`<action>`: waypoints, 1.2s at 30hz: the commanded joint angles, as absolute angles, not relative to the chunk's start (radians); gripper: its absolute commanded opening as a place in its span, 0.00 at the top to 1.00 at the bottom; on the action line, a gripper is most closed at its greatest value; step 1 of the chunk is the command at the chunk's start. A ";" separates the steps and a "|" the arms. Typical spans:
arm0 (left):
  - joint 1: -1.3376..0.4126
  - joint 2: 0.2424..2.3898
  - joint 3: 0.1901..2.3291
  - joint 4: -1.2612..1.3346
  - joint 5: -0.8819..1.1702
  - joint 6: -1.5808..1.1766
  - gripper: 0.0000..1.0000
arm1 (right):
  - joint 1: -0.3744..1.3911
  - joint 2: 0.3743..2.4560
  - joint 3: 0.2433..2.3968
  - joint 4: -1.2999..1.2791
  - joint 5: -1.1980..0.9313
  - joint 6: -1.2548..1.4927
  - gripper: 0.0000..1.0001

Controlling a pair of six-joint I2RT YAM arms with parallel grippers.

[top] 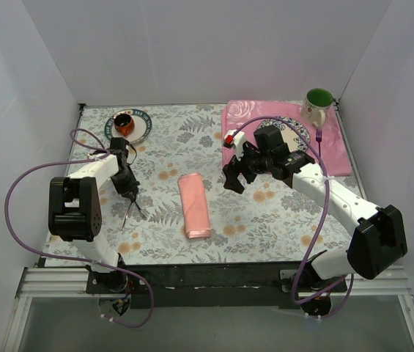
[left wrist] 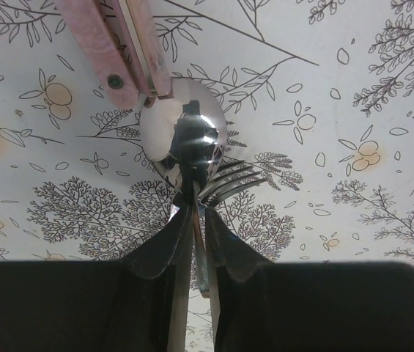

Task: Fold the napkin into a case and place the utensils inside
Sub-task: Pick up the spoon from the corner of the board.

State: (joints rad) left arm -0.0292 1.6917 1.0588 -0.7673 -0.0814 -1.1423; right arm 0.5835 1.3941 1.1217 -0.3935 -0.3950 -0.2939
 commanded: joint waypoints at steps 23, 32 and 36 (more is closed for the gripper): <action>-0.048 1.568 1.042 -0.770 -0.048 -1.186 0.83 | 0.577 1.397 1.144 -0.367 -0.408 -0.281 0.01; -0.048 1.655 1.060 -0.770 -0.094 -1.175 0.83 | 0.575 1.404 1.154 -0.364 -0.405 -0.270 0.01; -0.048 1.674 1.054 -0.772 -0.100 -1.175 0.85 | 0.575 1.402 1.157 -0.365 -0.405 -0.268 0.01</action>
